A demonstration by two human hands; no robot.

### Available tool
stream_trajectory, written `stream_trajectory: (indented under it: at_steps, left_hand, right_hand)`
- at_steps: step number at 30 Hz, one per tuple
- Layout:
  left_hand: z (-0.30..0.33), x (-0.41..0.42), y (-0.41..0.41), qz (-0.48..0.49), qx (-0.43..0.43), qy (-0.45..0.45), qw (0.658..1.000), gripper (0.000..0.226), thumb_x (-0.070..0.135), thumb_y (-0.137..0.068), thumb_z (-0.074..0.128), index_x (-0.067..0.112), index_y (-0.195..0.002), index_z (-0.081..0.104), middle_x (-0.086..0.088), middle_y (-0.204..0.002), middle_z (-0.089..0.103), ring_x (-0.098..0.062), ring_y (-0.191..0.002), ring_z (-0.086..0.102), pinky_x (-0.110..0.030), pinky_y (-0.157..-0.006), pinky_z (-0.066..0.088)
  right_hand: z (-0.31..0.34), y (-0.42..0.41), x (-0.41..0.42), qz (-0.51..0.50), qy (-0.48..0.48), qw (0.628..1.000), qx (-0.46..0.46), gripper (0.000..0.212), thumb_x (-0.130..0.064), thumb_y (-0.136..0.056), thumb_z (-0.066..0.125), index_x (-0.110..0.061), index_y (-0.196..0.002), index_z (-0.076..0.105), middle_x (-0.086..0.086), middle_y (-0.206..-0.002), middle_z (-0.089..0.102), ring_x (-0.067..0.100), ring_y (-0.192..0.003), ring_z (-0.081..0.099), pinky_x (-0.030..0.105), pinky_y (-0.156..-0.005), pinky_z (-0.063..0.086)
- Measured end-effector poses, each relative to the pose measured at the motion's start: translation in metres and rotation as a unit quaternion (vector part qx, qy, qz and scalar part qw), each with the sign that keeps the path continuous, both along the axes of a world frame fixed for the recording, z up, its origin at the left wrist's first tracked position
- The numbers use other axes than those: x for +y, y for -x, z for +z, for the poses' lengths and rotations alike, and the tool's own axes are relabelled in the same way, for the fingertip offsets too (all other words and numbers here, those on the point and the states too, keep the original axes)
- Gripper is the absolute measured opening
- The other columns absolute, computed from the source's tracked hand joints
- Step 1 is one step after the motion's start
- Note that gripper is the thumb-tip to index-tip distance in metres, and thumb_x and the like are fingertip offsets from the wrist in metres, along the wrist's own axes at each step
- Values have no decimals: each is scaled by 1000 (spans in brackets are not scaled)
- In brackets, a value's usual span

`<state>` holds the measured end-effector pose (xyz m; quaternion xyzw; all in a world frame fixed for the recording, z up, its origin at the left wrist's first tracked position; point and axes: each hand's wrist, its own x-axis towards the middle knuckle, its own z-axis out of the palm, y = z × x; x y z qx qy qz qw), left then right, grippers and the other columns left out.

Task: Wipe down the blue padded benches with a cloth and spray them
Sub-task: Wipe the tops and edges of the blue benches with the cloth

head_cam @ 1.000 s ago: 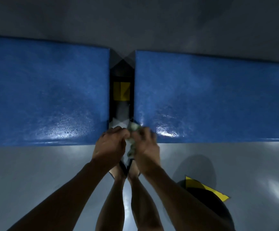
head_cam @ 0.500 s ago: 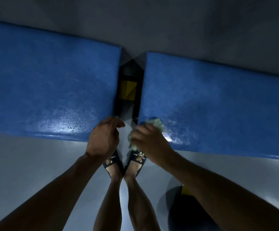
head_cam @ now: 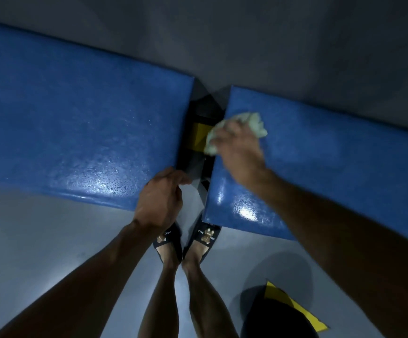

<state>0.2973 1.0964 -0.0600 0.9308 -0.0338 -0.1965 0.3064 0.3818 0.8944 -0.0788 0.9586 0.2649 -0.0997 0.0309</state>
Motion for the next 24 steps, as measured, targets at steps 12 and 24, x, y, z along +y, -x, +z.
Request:
stream_trajectory:
  at_steps: [12, 24]
  left_hand:
    - [5, -18, -18, -15, -9, 9, 1000, 36, 1, -77, 48, 22, -98, 68, 3, -103, 65, -23, -91, 63, -34, -74, 52]
    - [0, -43, -8, -42, 36, 20, 998, 38, 9, -77, 42, 26, -101, 66, 8, -107, 63, -21, -96, 62, -39, -75, 54]
  right_hand:
    - [-9, -84, -40, 6, -67, 997, -43, 43, -16, -83, 39, -24, -105, 75, 0, -117, 69, 34, -103, 61, 42, -81, 50]
    - [-2, 119, -45, -221, -178, 959, 25, 62, 0, -79, 57, -31, -133, 57, 2, -133, 55, 30, -97, 49, 40, -76, 49]
